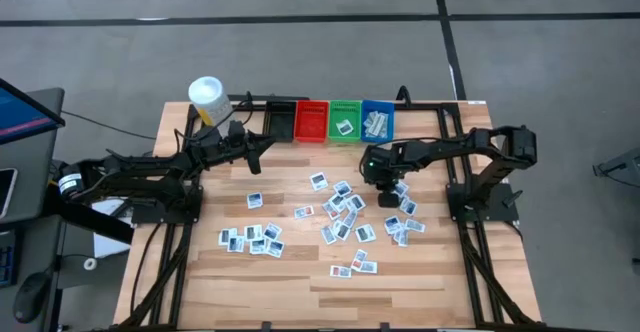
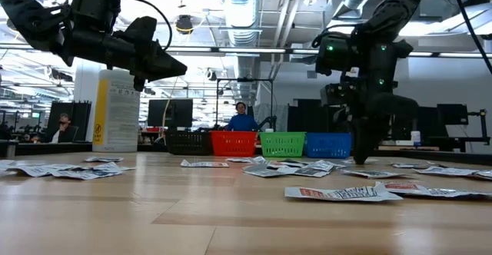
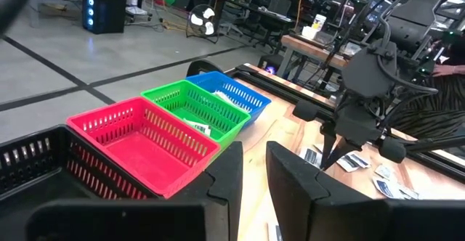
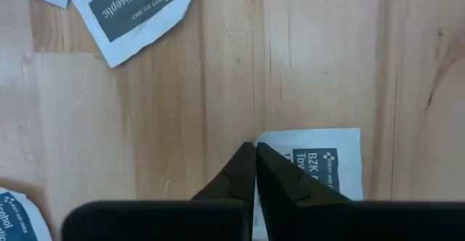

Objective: Pick & Place First Aid Supplies
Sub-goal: Put the towelette pack into the green bin

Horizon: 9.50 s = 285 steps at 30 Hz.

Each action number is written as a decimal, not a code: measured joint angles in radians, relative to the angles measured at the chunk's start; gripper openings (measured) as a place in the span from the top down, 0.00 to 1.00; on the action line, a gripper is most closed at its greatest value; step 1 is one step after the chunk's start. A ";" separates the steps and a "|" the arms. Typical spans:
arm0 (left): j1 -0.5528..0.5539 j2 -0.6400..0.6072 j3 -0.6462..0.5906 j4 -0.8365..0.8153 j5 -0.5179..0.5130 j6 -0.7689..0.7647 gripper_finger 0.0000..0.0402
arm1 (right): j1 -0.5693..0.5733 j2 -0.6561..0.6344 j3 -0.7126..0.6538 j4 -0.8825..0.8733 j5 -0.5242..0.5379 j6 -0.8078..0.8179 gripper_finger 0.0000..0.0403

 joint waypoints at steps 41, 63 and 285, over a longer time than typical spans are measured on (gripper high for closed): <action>0.000 0.000 0.000 0.000 0.000 -0.001 0.84 | -0.252 0.040 0.412 0.261 -0.070 -0.221 1.00; 0.000 0.000 0.000 -0.005 0.000 0.002 0.84 | -0.322 0.165 0.412 0.302 0.012 -0.183 0.99; -0.290 0.084 0.221 -0.061 -0.551 0.396 0.99 | -0.021 -0.058 0.411 0.647 0.031 0.324 0.81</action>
